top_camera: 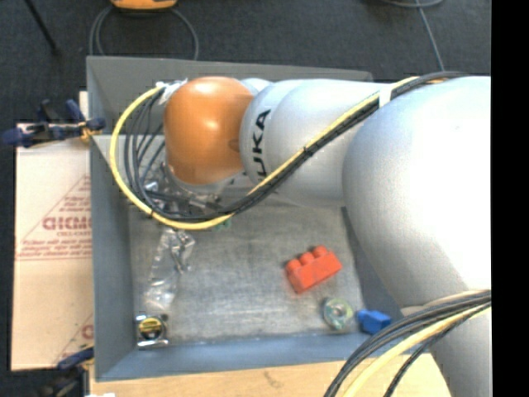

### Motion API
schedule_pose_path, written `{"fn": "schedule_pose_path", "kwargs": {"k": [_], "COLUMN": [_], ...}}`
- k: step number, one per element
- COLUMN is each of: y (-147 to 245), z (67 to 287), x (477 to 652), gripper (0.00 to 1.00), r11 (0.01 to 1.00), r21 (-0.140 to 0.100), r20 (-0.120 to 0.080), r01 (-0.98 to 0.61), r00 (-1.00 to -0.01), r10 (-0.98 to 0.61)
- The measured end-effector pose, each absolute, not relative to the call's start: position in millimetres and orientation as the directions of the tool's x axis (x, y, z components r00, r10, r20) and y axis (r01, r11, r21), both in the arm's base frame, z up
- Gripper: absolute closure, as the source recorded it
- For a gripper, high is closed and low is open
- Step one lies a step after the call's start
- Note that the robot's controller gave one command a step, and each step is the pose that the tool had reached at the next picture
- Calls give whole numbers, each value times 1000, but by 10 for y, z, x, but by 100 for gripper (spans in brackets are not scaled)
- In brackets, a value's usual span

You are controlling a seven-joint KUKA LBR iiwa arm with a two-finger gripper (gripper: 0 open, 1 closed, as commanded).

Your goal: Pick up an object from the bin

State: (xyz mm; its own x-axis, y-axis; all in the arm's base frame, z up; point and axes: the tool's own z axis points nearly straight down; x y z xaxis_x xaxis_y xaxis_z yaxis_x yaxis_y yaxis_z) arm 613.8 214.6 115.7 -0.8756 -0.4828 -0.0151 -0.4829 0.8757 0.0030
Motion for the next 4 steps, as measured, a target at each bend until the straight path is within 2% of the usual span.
{"fn": "schedule_pose_path", "kwargs": {"k": [1,2,3,4], "y": [1241,1550,2050,2053], "z": [976,742,740,768], "x": [6492,6416,6134,6153], "gripper": [0,0,0,100], "r11": [826,771,662,665], "r21": [-6,-7,-6,-6], "r20": [-5,-9,-8,-14], "r01": [-563,-637,-750,-747], "r00": [-826,-771,-662,-665], "r10": [-563,-637,-750,-747]}}
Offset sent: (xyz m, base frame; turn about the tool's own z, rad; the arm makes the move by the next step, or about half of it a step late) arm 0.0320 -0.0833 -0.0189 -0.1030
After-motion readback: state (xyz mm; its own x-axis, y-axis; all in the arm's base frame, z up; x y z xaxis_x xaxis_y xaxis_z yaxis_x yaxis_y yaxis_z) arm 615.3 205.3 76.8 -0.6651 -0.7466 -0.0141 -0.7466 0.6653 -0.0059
